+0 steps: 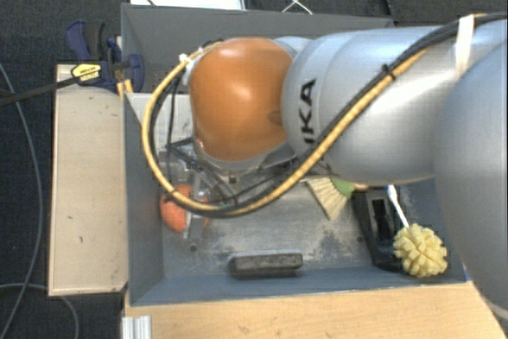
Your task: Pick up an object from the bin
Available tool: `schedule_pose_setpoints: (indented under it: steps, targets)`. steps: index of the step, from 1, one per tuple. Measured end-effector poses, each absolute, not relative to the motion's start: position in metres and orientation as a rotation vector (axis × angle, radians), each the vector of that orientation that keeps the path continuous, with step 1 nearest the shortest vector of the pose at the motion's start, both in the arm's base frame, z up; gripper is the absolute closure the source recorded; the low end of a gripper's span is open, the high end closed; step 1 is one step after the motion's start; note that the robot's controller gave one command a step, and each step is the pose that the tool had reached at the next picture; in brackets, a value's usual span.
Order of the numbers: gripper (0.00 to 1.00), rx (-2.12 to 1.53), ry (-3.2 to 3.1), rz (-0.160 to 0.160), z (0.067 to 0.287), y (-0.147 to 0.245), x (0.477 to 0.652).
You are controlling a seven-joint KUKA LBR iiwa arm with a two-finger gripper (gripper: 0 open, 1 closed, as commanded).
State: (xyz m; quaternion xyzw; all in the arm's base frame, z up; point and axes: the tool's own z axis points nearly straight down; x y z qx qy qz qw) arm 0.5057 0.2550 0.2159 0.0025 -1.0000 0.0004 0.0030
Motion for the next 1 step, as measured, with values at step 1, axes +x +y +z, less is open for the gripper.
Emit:
schedule_pose_setpoints:
  steps: [1]
  targets:
    - [0.00, -0.006, -3.143, -0.002, 0.2208, 0.2532, 0.5078]
